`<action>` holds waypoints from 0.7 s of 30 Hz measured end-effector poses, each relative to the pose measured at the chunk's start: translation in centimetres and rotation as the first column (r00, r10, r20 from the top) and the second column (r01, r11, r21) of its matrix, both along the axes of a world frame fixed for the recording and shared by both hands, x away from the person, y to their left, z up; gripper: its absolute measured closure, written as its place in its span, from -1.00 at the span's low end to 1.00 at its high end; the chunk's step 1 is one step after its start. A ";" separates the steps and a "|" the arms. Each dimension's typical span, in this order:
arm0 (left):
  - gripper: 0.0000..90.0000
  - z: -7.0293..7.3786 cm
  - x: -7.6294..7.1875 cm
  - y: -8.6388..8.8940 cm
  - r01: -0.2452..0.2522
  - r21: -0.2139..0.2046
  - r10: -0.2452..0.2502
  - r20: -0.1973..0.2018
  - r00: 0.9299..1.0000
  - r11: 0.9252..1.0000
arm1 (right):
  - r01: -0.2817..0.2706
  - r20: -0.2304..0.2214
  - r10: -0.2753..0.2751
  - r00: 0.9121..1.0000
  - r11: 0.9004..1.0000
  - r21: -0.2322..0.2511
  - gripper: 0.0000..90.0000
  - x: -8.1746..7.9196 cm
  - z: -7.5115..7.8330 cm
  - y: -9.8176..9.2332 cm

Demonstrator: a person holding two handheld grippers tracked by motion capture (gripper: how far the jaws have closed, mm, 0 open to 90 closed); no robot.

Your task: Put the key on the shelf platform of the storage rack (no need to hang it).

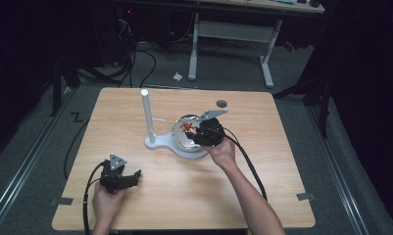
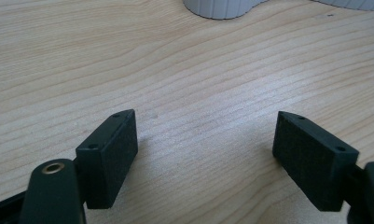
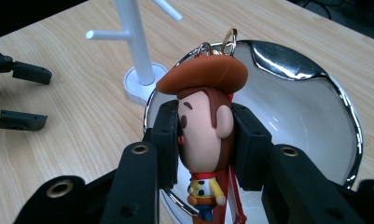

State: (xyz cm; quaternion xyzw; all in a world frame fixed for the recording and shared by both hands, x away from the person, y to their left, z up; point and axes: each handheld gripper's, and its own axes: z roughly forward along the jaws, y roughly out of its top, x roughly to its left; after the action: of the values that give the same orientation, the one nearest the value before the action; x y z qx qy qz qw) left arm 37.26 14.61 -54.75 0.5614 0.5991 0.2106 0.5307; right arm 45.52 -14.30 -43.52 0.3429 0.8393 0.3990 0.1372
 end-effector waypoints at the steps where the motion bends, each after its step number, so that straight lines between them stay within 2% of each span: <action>1: -0.50 0.0 0.0 0.0 0.000 0.000 0.000 0.000 1.000 1.000 | 0.001 -0.005 -0.001 1.000 1.000 -0.003 0.48 0.1 -0.1 0.1; 21: -0.50 0.0 0.0 0.0 0.000 -0.001 0.000 0.000 1.000 1.000 | 0.047 -0.056 -0.050 0.997 0.997 -0.060 0.47 1.6 -2.1 0.8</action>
State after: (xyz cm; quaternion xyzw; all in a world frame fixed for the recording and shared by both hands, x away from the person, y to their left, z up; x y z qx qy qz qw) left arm 37.27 14.61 -54.76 0.5610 0.5991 0.2107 0.5309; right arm 47.12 -13.45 -45.58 0.3702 0.8457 0.3607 0.1328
